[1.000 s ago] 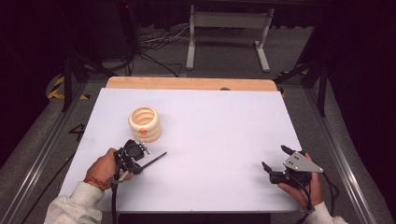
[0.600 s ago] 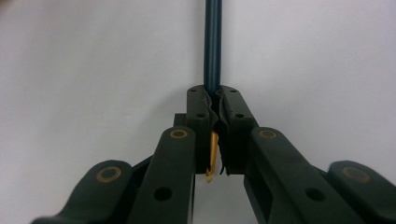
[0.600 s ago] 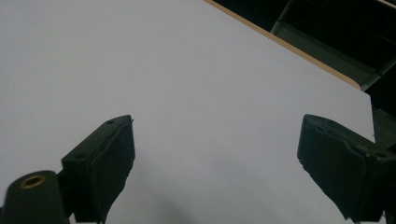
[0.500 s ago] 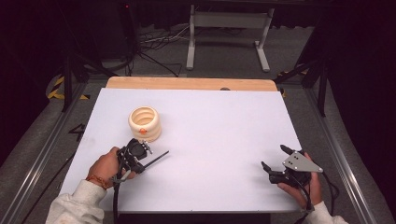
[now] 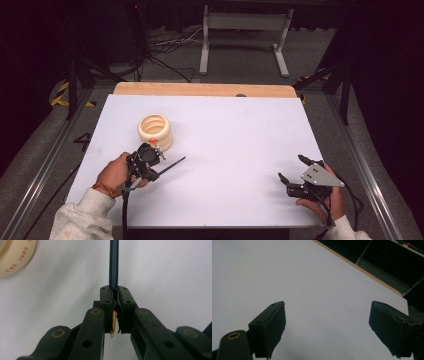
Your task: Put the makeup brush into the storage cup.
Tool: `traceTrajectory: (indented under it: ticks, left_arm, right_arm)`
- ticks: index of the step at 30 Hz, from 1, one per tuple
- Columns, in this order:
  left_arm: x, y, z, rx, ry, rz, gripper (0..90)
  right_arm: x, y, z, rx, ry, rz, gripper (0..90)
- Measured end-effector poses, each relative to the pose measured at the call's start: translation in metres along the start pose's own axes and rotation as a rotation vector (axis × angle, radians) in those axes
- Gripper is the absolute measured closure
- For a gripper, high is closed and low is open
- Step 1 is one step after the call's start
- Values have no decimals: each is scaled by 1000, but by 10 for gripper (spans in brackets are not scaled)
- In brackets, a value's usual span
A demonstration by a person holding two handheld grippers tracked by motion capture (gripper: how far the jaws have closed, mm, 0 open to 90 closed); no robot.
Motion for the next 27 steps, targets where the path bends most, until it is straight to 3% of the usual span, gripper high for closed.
traceTrajectory:
  ticks: [3, 12, 19, 27]
  left_arm:
    - [-5, -2, 9, 14, -13, -4, 841]
    - [-17, -12, 35, 87, -23, 8, 840]
    - [-18, -20, 53, 118, -31, 0, 840]
    - [-17, -35, 78, 180, -25, -15, 841]
  right_arm:
    - [-1, 3, 7, -37, -12, -10, 160]
    - [16, 28, 32, -248, 32, -29, 181]
    - [38, 56, 54, -383, 47, -8, 202]
    - [66, 98, 74, -579, 40, 18, 265]
Point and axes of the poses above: each handheld gripper's, and its own axes: x roughly forward along the jaws, z roughly out of its top, y roughly to its left, the point moved 9 cm from there along x, roughly forward along the jaws, and after that the axes turned 13 degrees about z, right-handed, at the moved point
